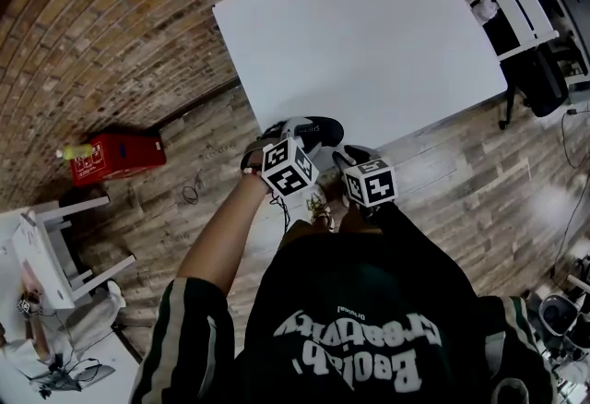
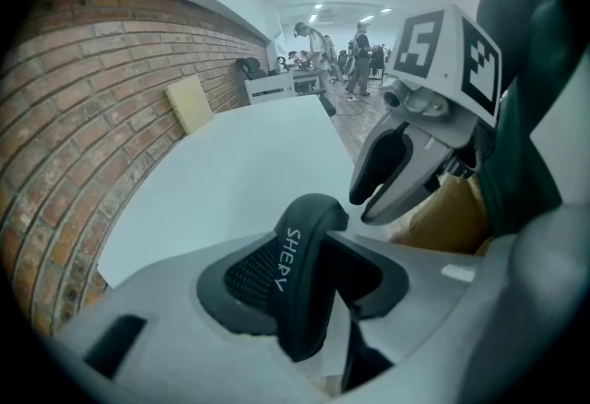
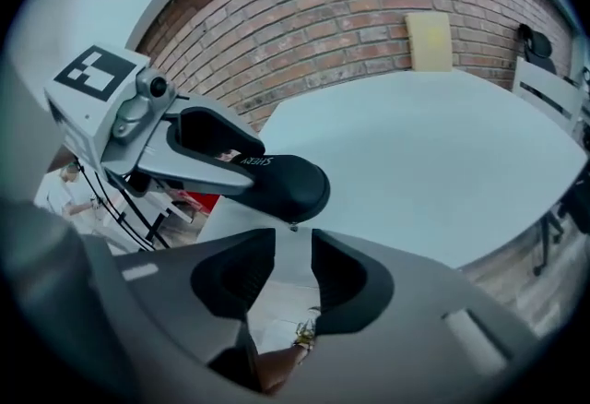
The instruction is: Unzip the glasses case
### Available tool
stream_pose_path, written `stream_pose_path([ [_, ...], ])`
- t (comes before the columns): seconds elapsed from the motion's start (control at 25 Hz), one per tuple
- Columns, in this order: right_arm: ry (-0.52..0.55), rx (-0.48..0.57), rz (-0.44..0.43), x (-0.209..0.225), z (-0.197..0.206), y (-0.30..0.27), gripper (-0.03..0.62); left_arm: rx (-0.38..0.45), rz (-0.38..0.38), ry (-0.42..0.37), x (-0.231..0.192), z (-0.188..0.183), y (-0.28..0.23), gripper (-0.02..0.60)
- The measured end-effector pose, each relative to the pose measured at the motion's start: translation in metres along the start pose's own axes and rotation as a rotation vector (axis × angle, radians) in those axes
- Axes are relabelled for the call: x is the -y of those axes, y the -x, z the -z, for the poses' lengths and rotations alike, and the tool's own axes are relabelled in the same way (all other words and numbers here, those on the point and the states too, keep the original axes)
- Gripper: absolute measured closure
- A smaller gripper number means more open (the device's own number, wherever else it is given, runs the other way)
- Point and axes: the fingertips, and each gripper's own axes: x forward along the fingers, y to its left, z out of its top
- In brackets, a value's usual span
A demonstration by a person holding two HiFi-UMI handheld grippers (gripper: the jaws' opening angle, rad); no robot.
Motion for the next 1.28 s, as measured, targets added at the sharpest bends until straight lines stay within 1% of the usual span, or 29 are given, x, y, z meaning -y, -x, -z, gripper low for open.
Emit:
stream_pose_path([
  [0.08,0.065,-0.007,0.003,-0.006,-0.002,-0.003,0.445,-0.001,-0.001,0.001,0.000,0.000,0.000,0.431],
  [0.16,0.111,-0.016,0.029,-0.005,-0.002,-0.007,0.434,-0.001,-0.002,0.002,0.000,0.001,0.000,0.433],
  [0.24,0.117,-0.030,0.047,-0.003,-0.001,-0.012,0.433,0.001,-0.003,0.003,0.000,0.000,0.000,0.431],
  [0.36,0.094,-0.036,0.042,0.000,0.000,-0.019,0.434,0.003,-0.006,0.007,0.000,0.000,0.000,0.432],
  [0.48,0.070,-0.020,0.027,-0.001,-0.004,-0.023,0.452,0.003,-0.006,0.009,0.000,0.000,-0.001,0.433],
  [0.6,0.034,-0.013,-0.001,-0.001,-0.004,-0.026,0.499,0.000,-0.003,0.011,-0.002,0.001,-0.001,0.433],
  [0.68,0.033,-0.020,-0.012,-0.002,-0.003,-0.027,0.505,-0.001,0.000,0.011,-0.002,0.002,0.000,0.431],
  [0.76,0.040,-0.026,-0.024,-0.003,-0.001,-0.026,0.559,0.000,0.002,0.014,-0.002,0.001,-0.001,0.431],
  [0.88,0.070,-0.017,-0.026,-0.002,0.000,-0.022,0.573,0.001,0.003,0.017,-0.001,0.000,-0.001,0.433],
  [1.16,0.188,-0.009,0.036,-0.001,-0.002,-0.019,0.579,0.008,0.002,0.020,-0.002,0.000,-0.001,0.433],
  [1.28,0.206,-0.010,0.051,0.000,-0.001,-0.019,0.580,0.010,0.006,0.018,-0.002,0.000,0.000,0.433],
])
